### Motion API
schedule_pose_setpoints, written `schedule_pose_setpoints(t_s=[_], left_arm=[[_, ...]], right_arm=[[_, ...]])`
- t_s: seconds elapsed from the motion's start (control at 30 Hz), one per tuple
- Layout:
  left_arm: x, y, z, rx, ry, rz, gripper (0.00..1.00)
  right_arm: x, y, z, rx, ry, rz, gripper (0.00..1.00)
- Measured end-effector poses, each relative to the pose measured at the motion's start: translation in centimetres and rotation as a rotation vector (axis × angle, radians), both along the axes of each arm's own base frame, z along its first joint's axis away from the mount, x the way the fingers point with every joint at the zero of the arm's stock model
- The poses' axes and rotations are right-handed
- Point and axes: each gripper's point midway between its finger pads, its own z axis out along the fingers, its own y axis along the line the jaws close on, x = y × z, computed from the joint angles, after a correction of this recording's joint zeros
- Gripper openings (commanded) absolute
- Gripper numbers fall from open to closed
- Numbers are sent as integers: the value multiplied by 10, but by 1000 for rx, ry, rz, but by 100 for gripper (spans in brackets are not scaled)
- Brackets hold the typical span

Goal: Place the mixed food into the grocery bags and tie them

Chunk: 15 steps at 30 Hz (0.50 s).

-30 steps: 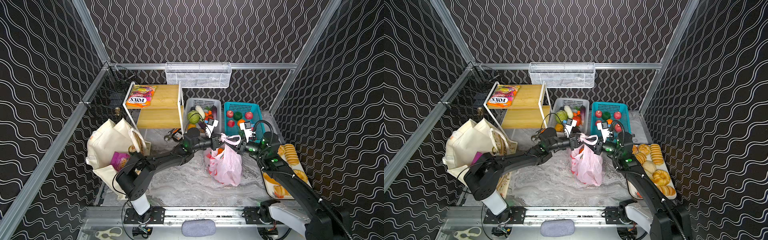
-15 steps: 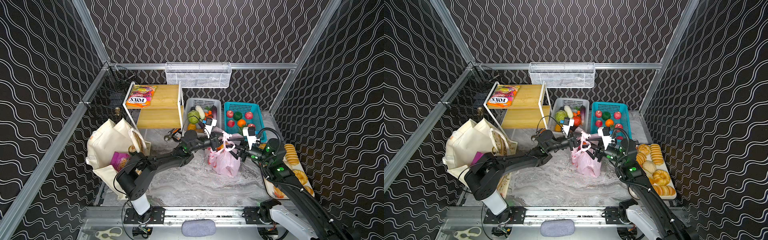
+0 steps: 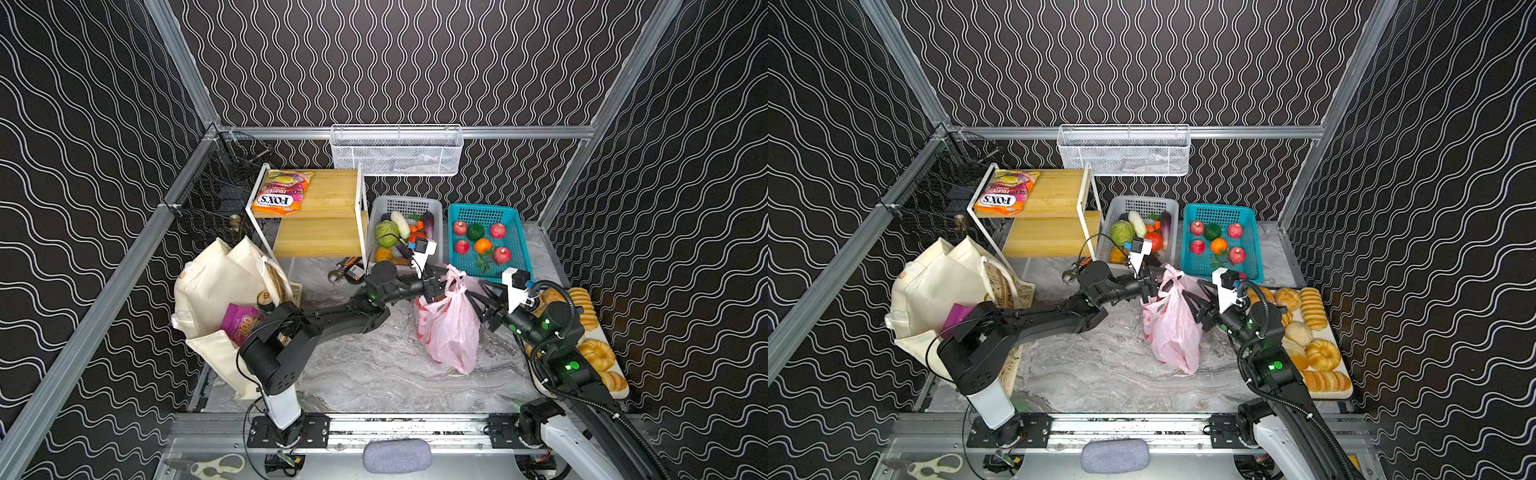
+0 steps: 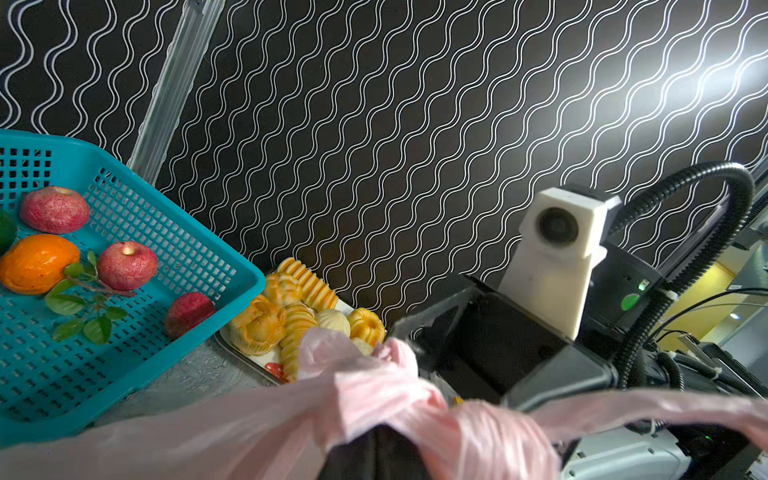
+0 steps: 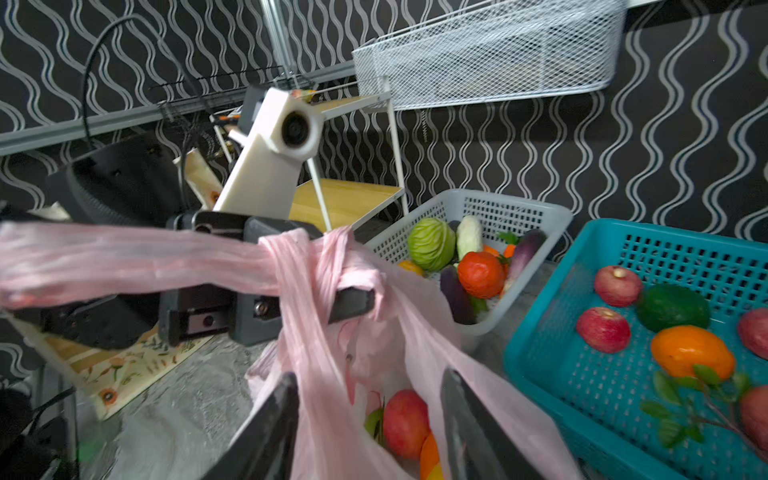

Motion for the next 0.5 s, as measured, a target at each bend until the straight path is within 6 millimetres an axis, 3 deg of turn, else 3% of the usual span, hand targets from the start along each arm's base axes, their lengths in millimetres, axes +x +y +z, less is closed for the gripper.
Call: schedule_pose_setpoints(t_s=[0.2,0.5], left_arm=[[-1,-1,-1,3,1,-9,0],[-4,-3,2,11,-3,-35,0]], right_arm=[[10,-10,10,26,-9,-76,38],[27,-6,1,-124,-40,-78,38]])
